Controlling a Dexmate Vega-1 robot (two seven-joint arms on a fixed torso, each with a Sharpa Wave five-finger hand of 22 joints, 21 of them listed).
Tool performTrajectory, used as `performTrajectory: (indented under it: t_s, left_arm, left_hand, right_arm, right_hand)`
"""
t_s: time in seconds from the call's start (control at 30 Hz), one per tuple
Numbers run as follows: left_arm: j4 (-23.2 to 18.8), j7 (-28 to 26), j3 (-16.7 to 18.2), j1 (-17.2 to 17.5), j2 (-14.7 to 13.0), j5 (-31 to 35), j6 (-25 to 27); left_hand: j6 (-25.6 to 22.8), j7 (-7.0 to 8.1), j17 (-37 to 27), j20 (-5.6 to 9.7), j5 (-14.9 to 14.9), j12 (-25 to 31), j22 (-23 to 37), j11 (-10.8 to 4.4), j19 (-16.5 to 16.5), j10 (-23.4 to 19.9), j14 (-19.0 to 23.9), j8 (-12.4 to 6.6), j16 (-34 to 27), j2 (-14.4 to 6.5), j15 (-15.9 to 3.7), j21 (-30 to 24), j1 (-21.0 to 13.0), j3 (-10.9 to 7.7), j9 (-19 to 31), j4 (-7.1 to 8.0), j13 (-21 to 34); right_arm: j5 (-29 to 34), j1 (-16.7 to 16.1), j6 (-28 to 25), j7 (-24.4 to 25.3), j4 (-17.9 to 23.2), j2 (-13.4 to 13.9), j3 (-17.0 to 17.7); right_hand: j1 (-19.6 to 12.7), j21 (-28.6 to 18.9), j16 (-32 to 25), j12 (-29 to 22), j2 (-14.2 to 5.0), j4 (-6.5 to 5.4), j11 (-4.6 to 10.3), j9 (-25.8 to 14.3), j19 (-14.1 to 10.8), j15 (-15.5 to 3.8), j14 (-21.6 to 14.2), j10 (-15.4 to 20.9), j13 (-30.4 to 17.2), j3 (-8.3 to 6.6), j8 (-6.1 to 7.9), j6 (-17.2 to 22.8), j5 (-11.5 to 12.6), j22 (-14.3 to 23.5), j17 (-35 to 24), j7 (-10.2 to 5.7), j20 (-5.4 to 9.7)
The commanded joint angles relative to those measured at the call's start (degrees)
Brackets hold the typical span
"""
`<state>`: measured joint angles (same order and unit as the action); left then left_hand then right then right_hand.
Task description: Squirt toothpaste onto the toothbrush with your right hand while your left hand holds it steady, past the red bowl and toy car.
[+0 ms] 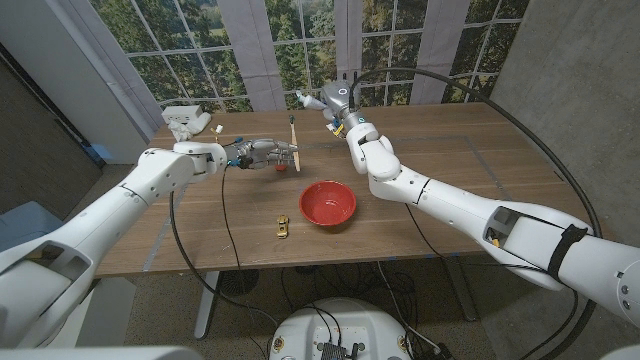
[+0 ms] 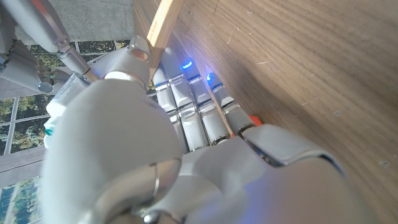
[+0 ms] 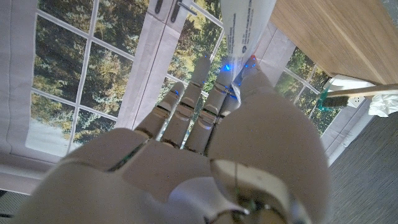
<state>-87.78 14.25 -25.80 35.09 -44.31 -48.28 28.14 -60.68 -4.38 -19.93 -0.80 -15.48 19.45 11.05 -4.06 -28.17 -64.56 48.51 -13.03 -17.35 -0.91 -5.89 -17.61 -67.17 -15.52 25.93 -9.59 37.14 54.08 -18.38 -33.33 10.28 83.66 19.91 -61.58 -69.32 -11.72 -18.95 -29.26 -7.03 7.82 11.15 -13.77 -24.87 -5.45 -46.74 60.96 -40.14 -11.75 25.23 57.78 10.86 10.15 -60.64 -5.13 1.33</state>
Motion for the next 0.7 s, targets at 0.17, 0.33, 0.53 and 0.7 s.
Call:
performTrajectory:
  t_s: [0.17, 0.33, 0.53, 0.7]
  left_arm:
    - [0.1, 0.0, -0.2, -0.4, 0.0, 0.2, 0.4]
    - [0.0, 0.1, -0.2, -0.4, -0.1, 0.2, 0.5]
    - [-0.2, 0.2, -0.2, -0.5, -0.2, 0.2, 0.6]
    - [-0.6, 0.0, -0.1, -0.3, -0.4, 0.2, 0.7]
  left_hand:
    - [-0.3, 0.36, -0.1, 0.38, -0.4, 0.3, 0.2, -4.15, 0.1, -4.3, 0.2, -0.16, 0.3, -6.1, -7.41, -0.3, -5.6, -0.49, 0.1, -0.16, 0.3]
    - [-0.3, 0.30, -0.2, 0.38, -0.4, 0.3, 0.2, -3.99, 0.2, -4.4, 0.2, -0.18, 0.3, -6.0, -7.45, -0.3, -5.6, -0.50, 0.1, -0.19, 0.3]
    - [-0.4, 0.24, -0.2, 0.35, -0.4, 0.2, 0.2, -3.90, 0.2, -4.4, 0.3, -0.18, 0.3, -6.0, -7.48, -0.4, -5.6, -0.53, 0.1, -0.24, 0.3]
    - [-0.3, 0.23, -0.3, 0.34, -0.4, 0.2, 0.2, -3.95, 0.2, -4.4, 0.3, -0.12, 0.3, -6.0, -7.52, -0.4, -5.6, -0.55, 0.0, -0.27, 0.4]
  right_arm:
    - [-7.2, -0.4, 1.5, -3.7, 2.1, 0.0, 3.3]
    - [-8.9, -0.4, 1.6, -4.0, 2.2, 0.0, 3.8]
    - [-10.9, -0.4, 1.7, -4.3, 2.7, 0.2, 4.4]
    - [-12.0, -0.4, 1.1, -5.0, 3.3, 0.5, 4.5]
  right_hand:
    - [2.7, -0.4, 3.8, 3.0, -0.35, -0.95, -0.34, 0.1, -0.5, -5.90, 2.2, -3.9, 1.4, -1.17, -1.31, -3.4, -0.7, 0.1, 3.2, -0.98, -0.76]
    - [4.4, -0.4, 5.6, 5.1, 0.44, -1.10, -1.17, 0.2, -0.6, -5.63, 3.6, -5.5, 3.0, -0.87, -2.04, -5.3, -0.7, 0.1, 5.2, -1.37, -1.29]
    - [5.6, -0.3, 6.3, 6.4, 0.91, -1.27, -1.47, 0.3, -0.5, -5.57, 4.5, -6.7, 3.6, -0.42, -2.54, -6.6, -0.7, 0.2, 6.3, -1.27, -1.56]
    - [6.6, -0.3, 6.8, 8.2, 1.28, -1.29, -1.59, 0.4, -0.4, -5.48, 5.2, -8.7, 4.4, -0.06, -2.98, -7.6, -0.7, 0.2, 7.4, -1.18, -1.77]
